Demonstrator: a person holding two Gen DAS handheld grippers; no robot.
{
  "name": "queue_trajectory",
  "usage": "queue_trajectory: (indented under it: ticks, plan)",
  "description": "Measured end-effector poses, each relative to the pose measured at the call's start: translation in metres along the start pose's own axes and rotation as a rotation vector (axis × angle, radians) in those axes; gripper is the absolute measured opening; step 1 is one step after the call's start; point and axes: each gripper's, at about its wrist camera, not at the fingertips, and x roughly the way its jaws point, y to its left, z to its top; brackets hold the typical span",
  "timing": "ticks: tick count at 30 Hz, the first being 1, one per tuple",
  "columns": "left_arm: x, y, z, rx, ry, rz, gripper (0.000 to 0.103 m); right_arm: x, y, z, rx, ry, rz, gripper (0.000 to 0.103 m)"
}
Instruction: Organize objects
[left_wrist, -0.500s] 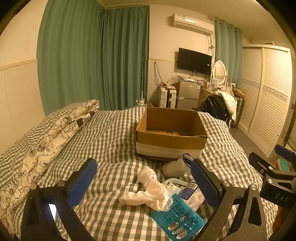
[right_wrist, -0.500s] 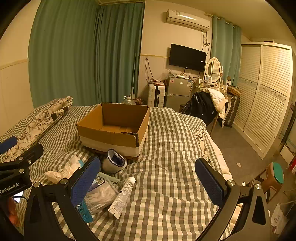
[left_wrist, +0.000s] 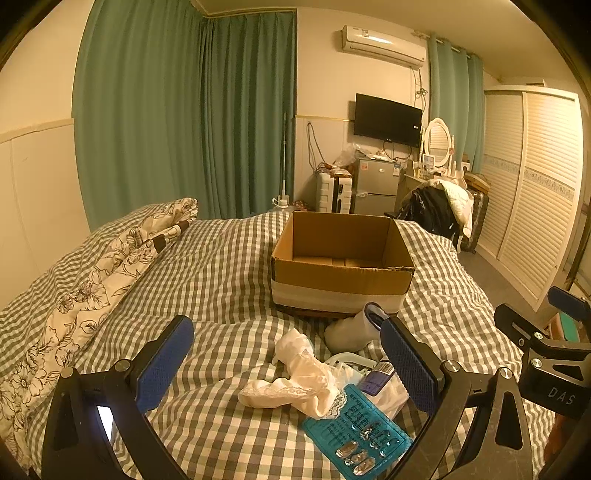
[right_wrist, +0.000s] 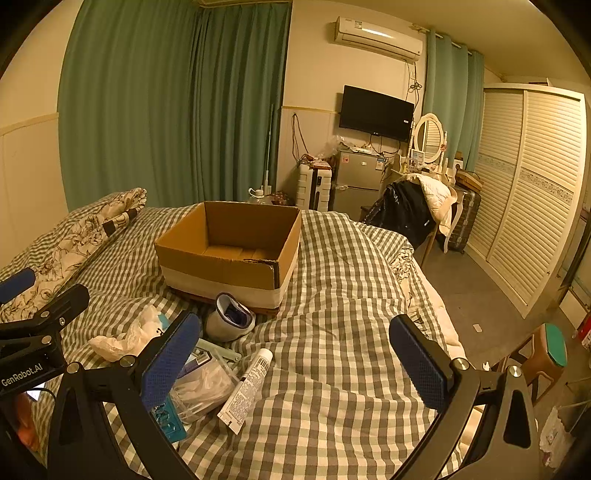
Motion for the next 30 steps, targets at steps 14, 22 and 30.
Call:
queue_trajectory:
  ticks: [14,22,30]
  plan:
    - [0.0002,-0.0002,-0.0004,0.009,0.002,-0.002,0.103,0.002,0.0049,-0.0015,-0.004,0.013,0.006,0.103]
    - [0.0006,-0.002,-0.0021,0.016,0.005,-0.011,0.103,0.0025,0.006,-0.0015,-0.006,0.017,0.004,0.103]
    - [0.0018,-0.0014,-0.0023,0.022,0.008,-0.011,0.103,0.0045,0.0073,-0.001,-0.011,0.021,0.005,0.103]
